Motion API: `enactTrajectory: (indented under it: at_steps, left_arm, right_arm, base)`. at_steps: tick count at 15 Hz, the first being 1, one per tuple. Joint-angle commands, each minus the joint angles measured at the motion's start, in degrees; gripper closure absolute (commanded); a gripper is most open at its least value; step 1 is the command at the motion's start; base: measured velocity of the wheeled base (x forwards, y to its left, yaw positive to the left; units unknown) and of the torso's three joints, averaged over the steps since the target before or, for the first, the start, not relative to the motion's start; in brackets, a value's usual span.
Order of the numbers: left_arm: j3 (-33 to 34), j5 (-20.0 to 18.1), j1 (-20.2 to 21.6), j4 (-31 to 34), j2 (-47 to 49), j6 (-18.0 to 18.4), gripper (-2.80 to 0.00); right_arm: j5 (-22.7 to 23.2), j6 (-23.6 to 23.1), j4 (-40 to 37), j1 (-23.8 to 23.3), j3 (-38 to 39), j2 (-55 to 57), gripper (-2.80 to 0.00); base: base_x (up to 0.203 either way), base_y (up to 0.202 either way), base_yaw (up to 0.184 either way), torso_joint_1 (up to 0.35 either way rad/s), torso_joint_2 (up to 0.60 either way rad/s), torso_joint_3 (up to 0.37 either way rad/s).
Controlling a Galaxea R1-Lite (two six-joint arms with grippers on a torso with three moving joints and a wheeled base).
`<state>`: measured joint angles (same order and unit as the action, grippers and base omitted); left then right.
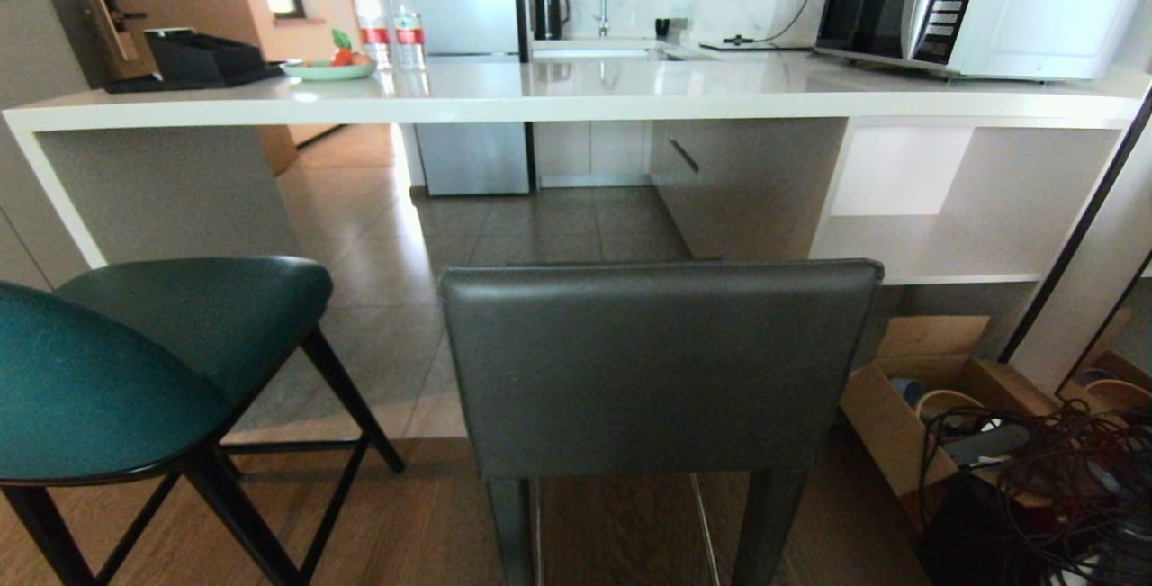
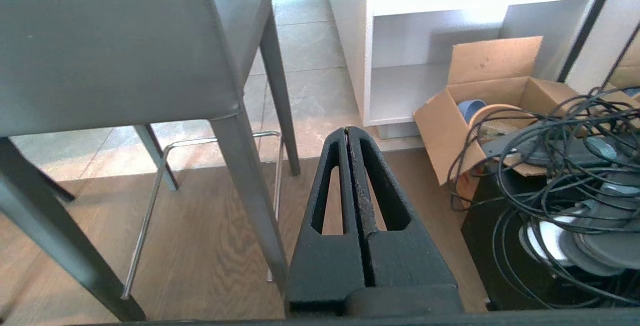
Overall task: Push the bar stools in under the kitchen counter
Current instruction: Push the gray chair back under the dining table
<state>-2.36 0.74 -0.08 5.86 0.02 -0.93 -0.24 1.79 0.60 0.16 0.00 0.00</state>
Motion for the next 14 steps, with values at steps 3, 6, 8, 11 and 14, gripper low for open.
enactTrajectory:
  at_steps: [3,6,8,11,14]
  left_arm:
    - [0.0,0.0,0.1,0.0,-0.1,0.0,0.00]
    - [0.0,0.0,0.1,0.0,-0.1,0.0,0.00]
    - [0.0,0.0,0.1,0.1,-0.1,0.0,0.00]
    - [0.0,0.0,0.2,0.0,-0.1,0.0,0.00]
    - [0.0,0.0,0.1,0.1,-0.1,0.0,0.00]
  right_arm:
    - [-0.1,0.0,0.0,0.0,0.3,0.1,0.00]
    - [0.0,-0.4,0.0,0.0,0.3,0.1,0.00]
    - [0.0,-0.4,0.0,0.0,0.3,0.0,0.00]
    - [0.0,-0.5,0.0,0.0,0.3,0.1,0.00]
    - [0.0,-0.4,0.0,0.0,0.3,0.1,0.00]
  base:
    - [0.000,0.000,0.000,0.000,0.00,0.000]
    - [0.000,0.000,0.000,0.000,0.00,0.000]
    - [0.000,0.000,0.000,0.000,0.00,0.000]
    - [0.000,0.000,0.000,0.000,0.00,0.000]
    - [0.000,0.000,0.000,0.000,0.00,0.000]
